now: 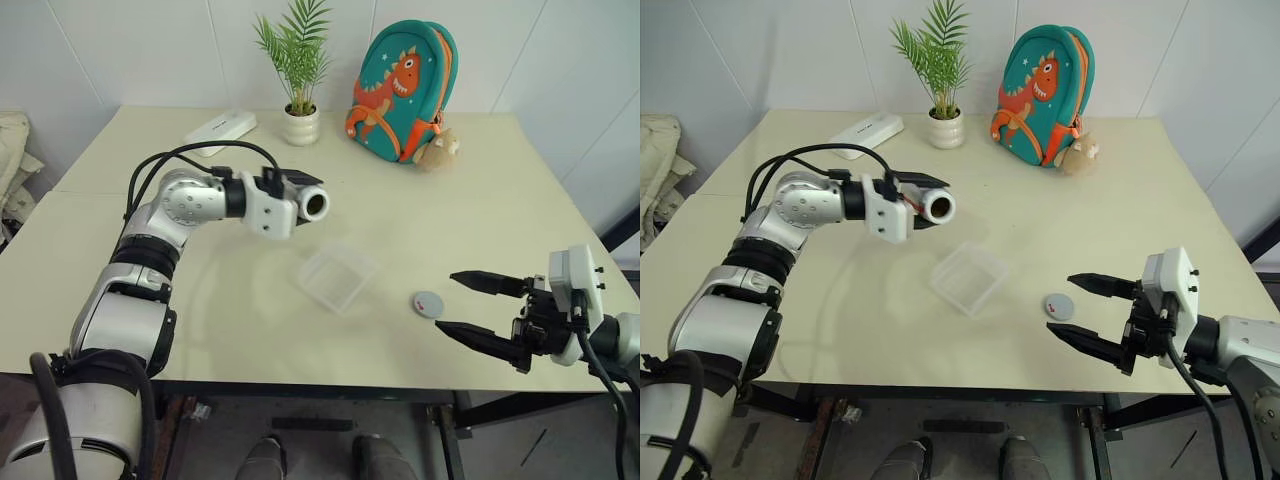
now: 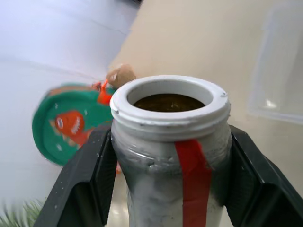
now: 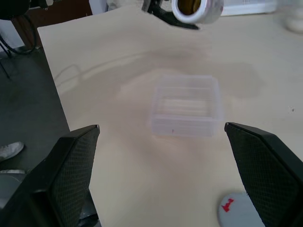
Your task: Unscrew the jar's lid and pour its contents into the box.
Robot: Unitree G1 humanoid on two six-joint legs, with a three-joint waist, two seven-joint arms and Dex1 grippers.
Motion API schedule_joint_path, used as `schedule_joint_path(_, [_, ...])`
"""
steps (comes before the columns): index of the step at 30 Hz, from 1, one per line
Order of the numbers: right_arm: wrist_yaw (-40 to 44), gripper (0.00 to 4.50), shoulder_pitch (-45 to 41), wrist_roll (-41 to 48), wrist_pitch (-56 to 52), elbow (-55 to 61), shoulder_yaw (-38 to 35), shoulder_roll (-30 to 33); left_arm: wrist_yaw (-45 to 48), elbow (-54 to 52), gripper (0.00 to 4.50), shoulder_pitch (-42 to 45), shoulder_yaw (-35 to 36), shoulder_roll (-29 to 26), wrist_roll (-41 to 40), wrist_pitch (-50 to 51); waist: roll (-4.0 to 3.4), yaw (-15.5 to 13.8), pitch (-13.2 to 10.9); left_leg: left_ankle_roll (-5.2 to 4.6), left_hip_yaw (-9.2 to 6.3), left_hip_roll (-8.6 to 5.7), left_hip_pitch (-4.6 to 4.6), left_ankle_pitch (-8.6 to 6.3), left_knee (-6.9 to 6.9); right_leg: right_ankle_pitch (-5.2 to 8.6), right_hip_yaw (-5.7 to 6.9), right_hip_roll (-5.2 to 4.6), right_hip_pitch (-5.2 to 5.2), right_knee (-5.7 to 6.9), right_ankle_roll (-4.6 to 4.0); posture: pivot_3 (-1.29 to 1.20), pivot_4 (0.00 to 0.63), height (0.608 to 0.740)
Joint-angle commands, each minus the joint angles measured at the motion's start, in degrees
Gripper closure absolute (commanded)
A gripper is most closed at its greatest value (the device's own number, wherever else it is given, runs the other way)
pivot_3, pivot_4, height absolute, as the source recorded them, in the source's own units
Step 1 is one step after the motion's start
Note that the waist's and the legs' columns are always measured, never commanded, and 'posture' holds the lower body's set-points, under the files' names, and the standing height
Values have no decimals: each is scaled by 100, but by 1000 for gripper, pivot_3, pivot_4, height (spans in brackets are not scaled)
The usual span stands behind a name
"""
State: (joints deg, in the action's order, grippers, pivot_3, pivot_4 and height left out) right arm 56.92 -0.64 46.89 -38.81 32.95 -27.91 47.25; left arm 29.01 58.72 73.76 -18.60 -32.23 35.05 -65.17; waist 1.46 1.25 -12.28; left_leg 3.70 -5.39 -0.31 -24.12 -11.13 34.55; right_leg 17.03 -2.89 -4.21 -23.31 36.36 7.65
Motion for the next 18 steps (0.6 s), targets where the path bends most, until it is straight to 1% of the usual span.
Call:
schedule_joint_path(1, [-245, 50, -37, 50, 129, 44, -96, -22, -1887, -589, 1942, 367, -638, -187, 1709, -600, 1, 14, 0, 0, 2, 0, 0, 0, 0, 0, -2, 0, 0, -3, 1, 0, 150, 740])
schedule_joint_path(4, [-391, 50, 25, 58, 125, 132, -37, -54, -3867, -1131, 1942, 622, -1429, -348, 3266, -306, 6, 9, -3, -2, 6, 0, -4, -1, 0, -4, -8, 0, 0, -17, 9, 0, 150, 740])
schedule_joint_path(5, [-430, 50, 54, 36, 131, 153, -16, -54, -4602, -1345, 1942, 711, -1792, -419, 3870, 27, 8, 9, -5, -4, 10, 0, -5, -2, 0, -6, -12, -1, 0, -20, 11, 0, 150, 740])
schedule_joint_path(7, [-526, 50, 49, 59, 122, 176, 12, -66, -6149, -1636, 1942, 853, -2708, -517, 5213, 1169, 9, 8, -5, -8, 13, 0, -7, -4, 0, -8, -17, -1, 1, -27, 17, 0, 150, 740])
schedule_joint_path(9, [-606, 50, 17, 76, 122, 181, 53, -70, -7112, -1568, 1942, 937, -3352, -509, 5998, 2035, 9, 15, -5, -13, 24, -3, -6, -7, 0, -8, -28, -1, 1, -30, 26, 0, 150, 740])
schedule_joint_path(10, [-636, 50, -9, 77, 123, 179, 89, -69, -7521, -1519, 1942, 911, -3557, -479, 6259, 2490, 9, 20, -5, -17, 31, -3, -6, -9, 0, -8, -34, -1, 0, -31, 29, 0, 150, 740])
schedule_joint_path(12, [-709, 50, -127, 64, 113, 139, 211, -68, -8045, -1304, 1942, 847, -3931, -392, 6677, 3278, 10, 29, -6, -22, 38, -3, -6, -12, 0, -9, -37, -1, -2, -34, 31, 0, 150, 740])
schedule_joint_path(13, [-727, 50, -185, 67, 112, 111, 268, -67, -8306, -1203, 1942, 828, -4039, -351, 6744, 3511, 10, 31, -6, -22, 40, -2, -6, -13, 0, -9, -38, -1, -3, -34, 31, 0, 150, 740])
schedule_joint_path(15, [-711, 50, -325, 39, 118, 17, 418, -37, -8674, -1154, 1942, 817, -4208, -314, 6825, 3820, 11, 27, -6, -22, 42, -2, -8, -13, -2, -9, -38, -1, -9, -31, 31, 0, 150, 740])
schedule_joint_path(18, [-718, 50, -454, -9, 143, -86, 514, -11, -8855, -1311, 1942, 852, -4242, -318, 6706, 3962, 12, 0, -7, -23, 42, -2, -9, -14, -5, -9, -38, -1, -11, -30, 31, 0, 150, 740])
